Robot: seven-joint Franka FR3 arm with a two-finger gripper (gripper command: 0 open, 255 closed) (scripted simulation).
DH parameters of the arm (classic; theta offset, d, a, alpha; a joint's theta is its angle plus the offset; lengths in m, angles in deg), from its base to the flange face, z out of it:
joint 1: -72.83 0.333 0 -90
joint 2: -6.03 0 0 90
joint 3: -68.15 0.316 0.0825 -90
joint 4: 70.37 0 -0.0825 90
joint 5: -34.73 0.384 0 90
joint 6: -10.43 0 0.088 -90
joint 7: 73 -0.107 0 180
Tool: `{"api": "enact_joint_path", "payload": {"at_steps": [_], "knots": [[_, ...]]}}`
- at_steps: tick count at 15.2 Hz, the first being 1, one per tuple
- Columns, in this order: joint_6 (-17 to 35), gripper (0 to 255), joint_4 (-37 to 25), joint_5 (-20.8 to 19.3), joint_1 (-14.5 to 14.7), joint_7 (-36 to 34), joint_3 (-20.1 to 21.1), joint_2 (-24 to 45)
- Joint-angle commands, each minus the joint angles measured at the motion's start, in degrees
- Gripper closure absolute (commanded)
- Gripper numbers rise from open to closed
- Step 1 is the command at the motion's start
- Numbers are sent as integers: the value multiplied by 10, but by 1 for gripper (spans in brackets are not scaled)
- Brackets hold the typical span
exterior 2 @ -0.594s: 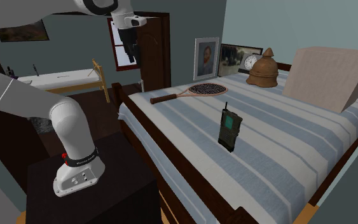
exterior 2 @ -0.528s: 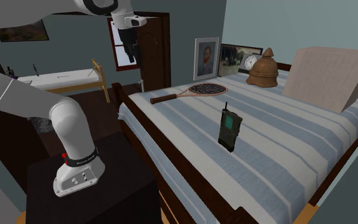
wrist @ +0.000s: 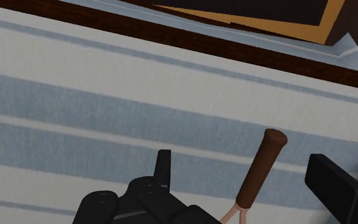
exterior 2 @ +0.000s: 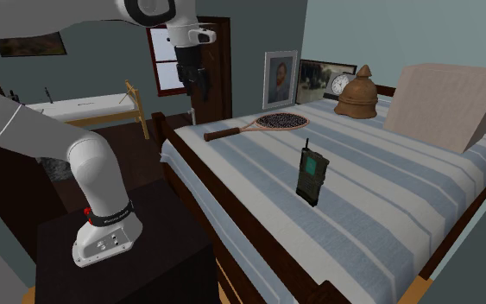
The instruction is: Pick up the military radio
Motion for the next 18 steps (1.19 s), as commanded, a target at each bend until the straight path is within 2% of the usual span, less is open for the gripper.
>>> {"api": "enact_joint_path", "payload": {"at_steps": [1, 6, 11, 15, 18], "knots": [[6, 0, -7, -20, 0, 53, -32, 18], [22, 0, -41, -57, 7, 171, -103, 74], [40, 0, -97, -76, 22, 290, -174, 152], [54, 0, -156, -71, 37, 390, -231, 229], [63, 0, -210, -52, 47, 470, -274, 299]]}}
